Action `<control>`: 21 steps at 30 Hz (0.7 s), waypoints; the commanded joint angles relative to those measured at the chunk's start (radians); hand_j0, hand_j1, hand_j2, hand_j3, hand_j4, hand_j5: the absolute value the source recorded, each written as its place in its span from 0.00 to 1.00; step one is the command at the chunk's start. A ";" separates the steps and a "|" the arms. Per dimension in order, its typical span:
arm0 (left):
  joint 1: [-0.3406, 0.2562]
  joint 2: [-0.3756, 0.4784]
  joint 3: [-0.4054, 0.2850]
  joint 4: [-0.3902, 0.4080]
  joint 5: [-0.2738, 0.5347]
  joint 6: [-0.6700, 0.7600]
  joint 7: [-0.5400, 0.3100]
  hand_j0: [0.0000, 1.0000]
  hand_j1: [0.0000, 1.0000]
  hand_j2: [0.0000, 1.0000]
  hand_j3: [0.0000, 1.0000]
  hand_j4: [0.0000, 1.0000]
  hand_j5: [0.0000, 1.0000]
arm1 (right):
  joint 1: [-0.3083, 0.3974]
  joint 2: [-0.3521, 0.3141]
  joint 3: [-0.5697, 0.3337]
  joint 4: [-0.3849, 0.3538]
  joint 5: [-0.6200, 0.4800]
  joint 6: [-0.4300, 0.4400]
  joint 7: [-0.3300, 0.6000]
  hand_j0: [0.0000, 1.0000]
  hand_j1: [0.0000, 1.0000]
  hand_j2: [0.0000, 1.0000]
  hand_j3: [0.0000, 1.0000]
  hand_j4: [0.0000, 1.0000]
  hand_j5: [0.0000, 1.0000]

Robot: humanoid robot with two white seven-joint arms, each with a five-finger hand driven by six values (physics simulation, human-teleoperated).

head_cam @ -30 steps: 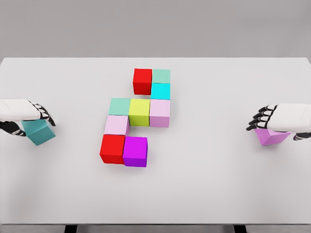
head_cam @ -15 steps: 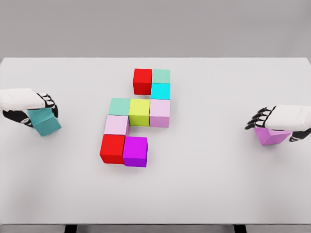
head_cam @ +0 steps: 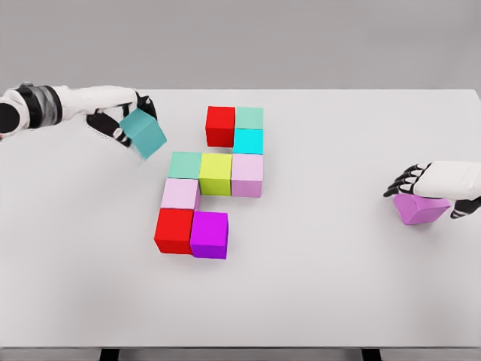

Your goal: Assemble the squares on the desktop into the number 2

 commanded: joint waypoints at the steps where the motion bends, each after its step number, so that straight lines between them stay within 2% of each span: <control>1: -0.008 -0.087 0.003 0.046 0.009 0.197 0.002 0.46 0.46 0.46 0.46 0.46 0.46 | 0.000 0.001 -0.001 0.003 -0.003 0.002 0.000 1.00 1.00 1.00 1.00 1.00 1.00; 3: -0.040 -0.150 0.001 0.129 0.003 0.245 0.027 0.46 0.46 0.46 0.46 0.46 0.46 | 0.000 0.001 -0.002 0.005 -0.003 0.002 0.000 1.00 1.00 1.00 1.00 1.00 1.00; 5: -0.074 -0.196 0.001 0.172 -0.001 0.314 0.035 0.46 0.46 0.46 0.46 0.46 0.46 | 0.000 0.001 -0.002 0.005 -0.003 0.002 0.000 1.00 1.00 1.00 1.00 1.00 1.00; 7: -0.083 -0.229 0.000 0.173 0.001 0.377 0.033 0.45 0.45 0.45 0.45 0.45 0.45 | 0.000 0.001 -0.004 0.005 -0.003 0.002 0.000 0.89 0.89 0.89 0.89 0.89 0.89; 9: -0.089 -0.255 0.000 0.181 0.001 0.409 0.033 0.45 0.45 0.45 0.45 0.45 0.45 | 0.000 0.001 -0.002 0.005 -0.003 0.002 0.000 0.88 0.88 0.88 0.88 0.88 0.88; 10: -0.097 -0.266 0.000 0.191 0.003 0.418 0.033 0.45 0.45 0.45 0.45 0.45 0.45 | 0.000 0.001 -0.002 0.005 -0.003 0.002 0.000 0.83 0.83 0.83 0.83 0.83 0.83; 12: -0.120 -0.309 0.003 0.254 0.012 0.426 0.027 0.45 0.45 0.45 0.45 0.45 0.45 | 0.000 0.001 -0.001 0.005 -0.001 0.002 0.000 0.73 0.73 0.73 0.73 0.73 0.73; 14: -0.141 -0.370 0.003 0.352 0.010 0.423 0.031 0.46 0.46 0.46 0.46 0.46 0.46 | 0.000 0.001 -0.001 0.005 -0.001 0.002 0.000 0.71 0.71 0.71 0.71 0.71 0.71; 16: -0.143 -0.401 0.003 0.371 0.012 0.423 0.035 0.46 0.46 0.46 0.46 0.46 0.46 | 0.000 0.001 0.001 0.003 -0.001 0.002 0.000 0.71 0.71 0.71 0.71 0.71 0.71; 18: -0.143 -0.423 0.004 0.402 0.012 0.421 0.035 0.46 0.46 0.46 0.46 0.46 0.46 | 0.000 0.001 -0.001 0.005 -0.003 0.002 0.000 0.59 0.59 0.59 0.59 0.59 0.59; 20: -0.143 -0.430 0.003 0.415 0.012 0.418 0.038 0.46 0.46 0.46 0.46 0.46 0.46 | 0.000 0.002 -0.004 0.003 -0.003 0.002 0.000 0.59 0.59 0.59 0.59 0.59 0.59; 21: -0.143 -0.432 0.003 0.415 0.012 0.417 0.038 0.46 0.46 0.46 0.46 0.46 0.46 | 0.000 0.002 -0.004 0.005 -0.003 0.002 0.000 0.55 0.55 0.55 0.55 0.55 0.55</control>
